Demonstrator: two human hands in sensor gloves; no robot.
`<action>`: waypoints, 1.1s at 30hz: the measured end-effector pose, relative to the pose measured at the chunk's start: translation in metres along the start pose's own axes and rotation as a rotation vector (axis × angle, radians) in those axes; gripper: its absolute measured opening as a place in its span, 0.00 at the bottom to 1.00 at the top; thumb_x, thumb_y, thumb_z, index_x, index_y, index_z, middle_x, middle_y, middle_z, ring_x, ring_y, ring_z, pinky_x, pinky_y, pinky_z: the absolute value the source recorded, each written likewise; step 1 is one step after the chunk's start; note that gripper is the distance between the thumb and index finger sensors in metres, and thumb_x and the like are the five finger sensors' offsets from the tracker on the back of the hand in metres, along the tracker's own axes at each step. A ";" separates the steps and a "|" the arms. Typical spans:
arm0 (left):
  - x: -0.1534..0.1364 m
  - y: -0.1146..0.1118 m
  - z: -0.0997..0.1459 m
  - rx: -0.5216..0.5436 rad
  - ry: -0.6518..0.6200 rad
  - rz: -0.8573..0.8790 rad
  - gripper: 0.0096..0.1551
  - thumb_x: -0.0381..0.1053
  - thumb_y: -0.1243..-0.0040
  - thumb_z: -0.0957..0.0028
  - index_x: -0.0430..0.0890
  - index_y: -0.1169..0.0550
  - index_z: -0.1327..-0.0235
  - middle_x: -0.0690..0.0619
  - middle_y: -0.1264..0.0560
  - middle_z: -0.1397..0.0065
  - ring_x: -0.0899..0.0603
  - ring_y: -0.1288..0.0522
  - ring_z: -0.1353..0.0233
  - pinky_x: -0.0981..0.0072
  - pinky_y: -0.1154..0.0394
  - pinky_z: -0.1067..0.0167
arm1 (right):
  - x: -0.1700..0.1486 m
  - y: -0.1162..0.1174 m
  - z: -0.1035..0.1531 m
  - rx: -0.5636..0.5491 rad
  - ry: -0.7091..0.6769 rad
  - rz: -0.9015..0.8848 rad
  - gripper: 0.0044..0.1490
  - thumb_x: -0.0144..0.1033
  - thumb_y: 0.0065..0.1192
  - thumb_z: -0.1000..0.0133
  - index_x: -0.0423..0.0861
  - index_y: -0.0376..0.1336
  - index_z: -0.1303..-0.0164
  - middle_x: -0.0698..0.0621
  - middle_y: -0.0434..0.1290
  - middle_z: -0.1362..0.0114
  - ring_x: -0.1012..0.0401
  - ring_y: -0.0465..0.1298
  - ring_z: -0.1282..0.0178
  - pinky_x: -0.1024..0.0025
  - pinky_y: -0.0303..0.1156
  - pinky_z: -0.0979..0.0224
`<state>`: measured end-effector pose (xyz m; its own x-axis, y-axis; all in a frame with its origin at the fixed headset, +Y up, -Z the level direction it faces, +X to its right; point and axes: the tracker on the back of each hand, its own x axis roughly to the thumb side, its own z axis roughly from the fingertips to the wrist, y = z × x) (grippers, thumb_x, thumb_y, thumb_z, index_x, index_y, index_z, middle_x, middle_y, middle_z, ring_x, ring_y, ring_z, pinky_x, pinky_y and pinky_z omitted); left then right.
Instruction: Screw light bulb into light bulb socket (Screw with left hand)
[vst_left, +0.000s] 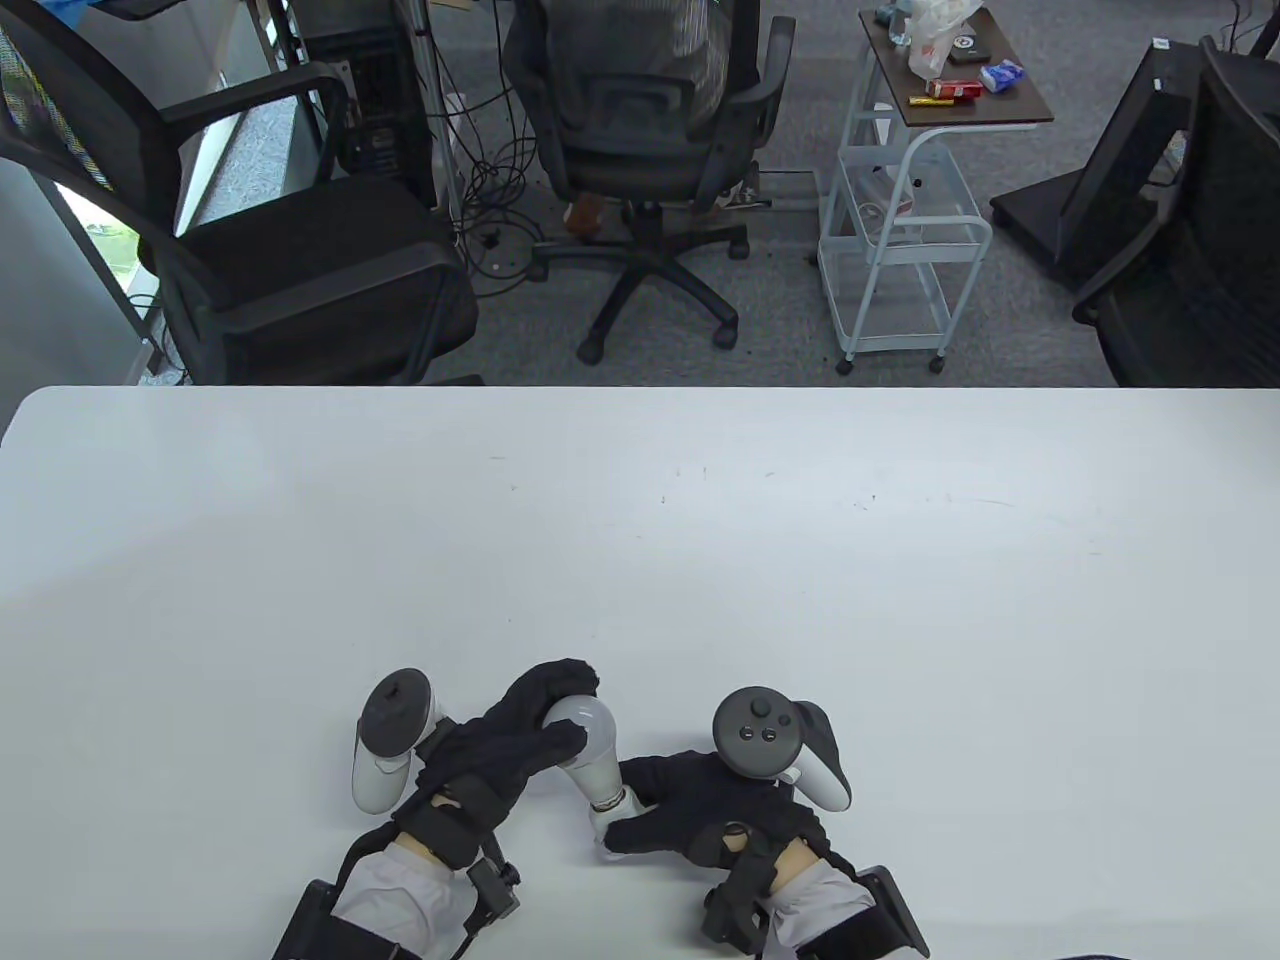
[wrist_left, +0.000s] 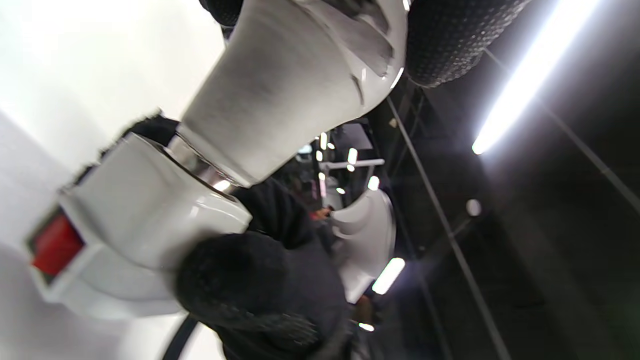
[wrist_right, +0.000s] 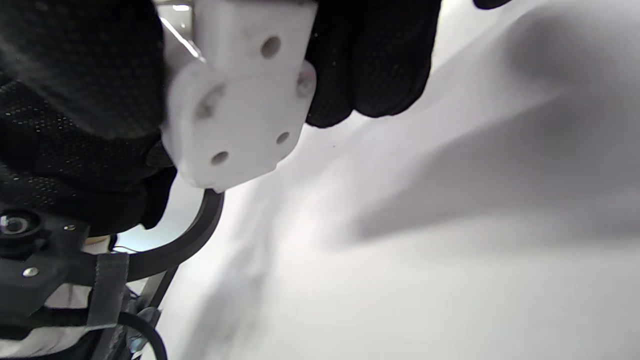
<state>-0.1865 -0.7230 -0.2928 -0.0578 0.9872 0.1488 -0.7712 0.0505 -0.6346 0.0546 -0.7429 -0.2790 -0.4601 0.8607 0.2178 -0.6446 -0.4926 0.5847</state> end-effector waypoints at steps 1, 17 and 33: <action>-0.001 0.000 -0.001 -0.019 -0.011 0.043 0.41 0.56 0.43 0.32 0.45 0.46 0.12 0.34 0.44 0.15 0.27 0.48 0.16 0.12 0.51 0.32 | 0.000 0.000 0.000 0.009 -0.008 -0.011 0.41 0.50 0.78 0.50 0.38 0.66 0.35 0.37 0.76 0.37 0.40 0.75 0.39 0.25 0.49 0.26; 0.000 0.001 0.001 0.026 0.058 -0.099 0.40 0.64 0.38 0.34 0.54 0.41 0.15 0.35 0.46 0.19 0.28 0.48 0.18 0.13 0.53 0.32 | 0.001 -0.001 0.001 -0.028 0.015 0.047 0.41 0.49 0.79 0.50 0.37 0.66 0.35 0.36 0.76 0.37 0.40 0.74 0.38 0.24 0.48 0.25; -0.007 0.005 -0.002 -0.112 -0.066 0.188 0.41 0.52 0.41 0.35 0.43 0.42 0.13 0.34 0.44 0.13 0.27 0.47 0.16 0.10 0.52 0.33 | 0.001 -0.003 0.001 -0.005 -0.041 0.000 0.40 0.50 0.79 0.50 0.38 0.66 0.35 0.37 0.77 0.37 0.40 0.75 0.38 0.25 0.49 0.25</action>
<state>-0.1886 -0.7297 -0.2986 -0.2382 0.9689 0.0673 -0.6682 -0.1132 -0.7353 0.0567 -0.7406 -0.2797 -0.4344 0.8654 0.2496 -0.6478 -0.4927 0.5811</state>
